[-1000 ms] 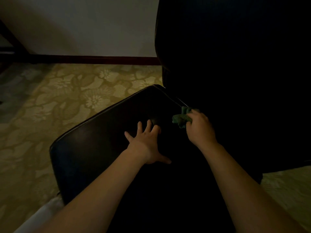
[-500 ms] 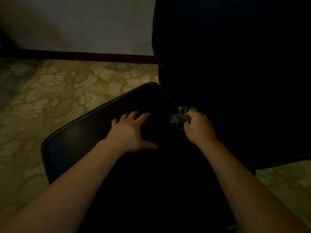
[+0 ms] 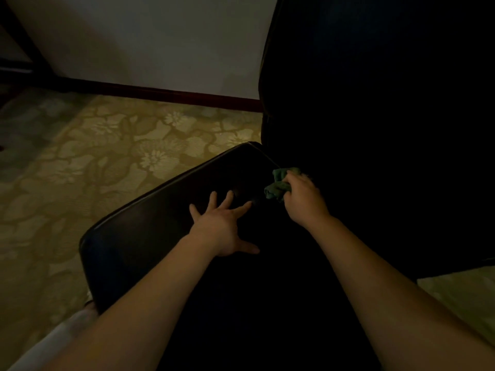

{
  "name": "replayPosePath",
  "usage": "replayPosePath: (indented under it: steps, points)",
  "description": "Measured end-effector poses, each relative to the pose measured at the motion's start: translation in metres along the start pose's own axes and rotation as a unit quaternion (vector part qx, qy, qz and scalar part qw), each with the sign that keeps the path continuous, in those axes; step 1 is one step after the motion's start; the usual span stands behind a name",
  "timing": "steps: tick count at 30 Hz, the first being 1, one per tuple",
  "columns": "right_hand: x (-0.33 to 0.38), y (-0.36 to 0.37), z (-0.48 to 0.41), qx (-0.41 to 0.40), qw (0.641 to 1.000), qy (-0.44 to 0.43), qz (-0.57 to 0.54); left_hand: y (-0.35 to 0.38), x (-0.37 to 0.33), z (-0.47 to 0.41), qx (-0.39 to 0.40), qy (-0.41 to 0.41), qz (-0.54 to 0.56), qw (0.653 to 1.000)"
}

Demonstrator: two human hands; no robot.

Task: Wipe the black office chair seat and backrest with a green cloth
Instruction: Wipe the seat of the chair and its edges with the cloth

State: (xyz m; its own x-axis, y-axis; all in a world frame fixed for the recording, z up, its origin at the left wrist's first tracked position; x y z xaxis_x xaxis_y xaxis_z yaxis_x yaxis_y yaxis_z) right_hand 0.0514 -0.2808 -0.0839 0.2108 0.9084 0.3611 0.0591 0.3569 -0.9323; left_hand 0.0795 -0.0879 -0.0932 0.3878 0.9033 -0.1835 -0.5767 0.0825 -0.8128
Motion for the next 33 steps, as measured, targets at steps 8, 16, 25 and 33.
replayPosePath:
  steps: [8,16,25,33]
  points:
    - [-0.004,-0.006,0.012,0.006,0.999,0.023,0.031,0.004,-0.001,0.007,-0.005,-0.031,0.022,0.999]
    - [0.013,-0.011,0.010,0.037,0.996,0.064,0.053,0.005,-0.004,0.012,-0.003,-0.040,0.030,0.999]
    - [0.036,0.005,-0.019,0.014,0.999,-0.007,0.048,0.013,-0.004,0.016,-0.016,-0.074,0.032,0.997]
    - [0.008,-0.001,0.001,0.063,0.998,0.002,0.009,-0.011,0.016,0.018,-0.110,-0.048,-0.043,0.992]
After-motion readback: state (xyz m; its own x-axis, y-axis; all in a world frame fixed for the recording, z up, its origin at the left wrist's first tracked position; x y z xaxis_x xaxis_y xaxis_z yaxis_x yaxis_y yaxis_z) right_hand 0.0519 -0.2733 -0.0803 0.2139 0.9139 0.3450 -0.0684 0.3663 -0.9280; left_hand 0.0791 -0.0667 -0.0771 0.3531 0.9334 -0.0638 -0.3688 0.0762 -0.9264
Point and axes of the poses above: each hand's wrist, its own z-axis away from the middle knuckle, its own y-axis out of the palm, x = y × z, the point moved 3 cm from there along -z, towards the middle knuckle, and after that the axes turned 11 degrees about -y, right-handed, at the moved point
